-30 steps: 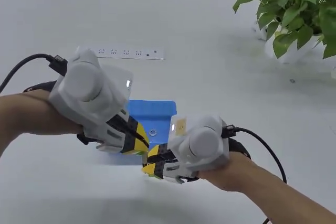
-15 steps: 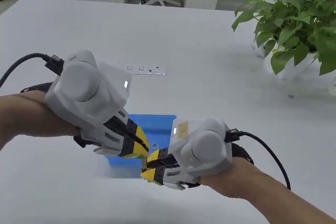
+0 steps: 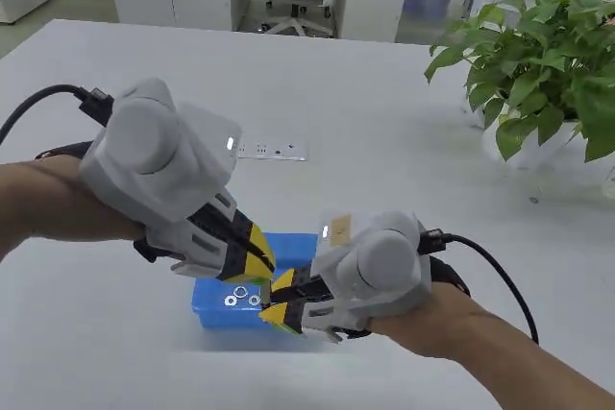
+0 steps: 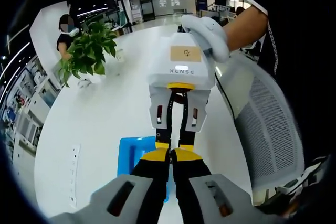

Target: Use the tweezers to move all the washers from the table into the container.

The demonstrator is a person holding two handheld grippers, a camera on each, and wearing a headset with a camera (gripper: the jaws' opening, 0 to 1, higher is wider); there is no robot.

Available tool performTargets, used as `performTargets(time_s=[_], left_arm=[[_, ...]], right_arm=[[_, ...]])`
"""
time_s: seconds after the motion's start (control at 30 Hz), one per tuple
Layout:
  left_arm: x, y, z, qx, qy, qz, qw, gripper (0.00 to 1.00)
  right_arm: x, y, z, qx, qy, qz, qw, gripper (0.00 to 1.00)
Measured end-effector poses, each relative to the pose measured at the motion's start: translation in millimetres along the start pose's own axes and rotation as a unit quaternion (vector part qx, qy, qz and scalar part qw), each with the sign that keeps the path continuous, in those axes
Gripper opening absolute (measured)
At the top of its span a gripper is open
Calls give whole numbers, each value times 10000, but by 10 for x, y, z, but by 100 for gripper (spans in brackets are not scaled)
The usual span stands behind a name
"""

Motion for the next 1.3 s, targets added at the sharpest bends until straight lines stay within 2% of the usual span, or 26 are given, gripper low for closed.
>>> performTargets(time_s=[0.2, 0.63, 1.3], left_arm=[[6, -85, -20, 65, 11, 46, 10000, 6], [-82, -277, 43, 95, 34, 34, 9999, 6], [-395, -498, 348, -64, -12, -145, 9999, 6]], right_arm=[[34, 96, -5, -42, 6, -60, 10000, 10], [-7, 305, 66, -42, -26, -50, 10000, 10], [-295, 541, 343, 128, -176, 155, 9996, 10]])
Point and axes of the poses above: the centre of the closed fingertips' face, and the gripper's own axes: z roughly forward along the fingers, y roughly to its right, x roughly out of its top, the point moved 10 cm from there along -z, roughly backward along the fingers, and after that the axes turned 5 degrees about z, right-handed, at the moved point
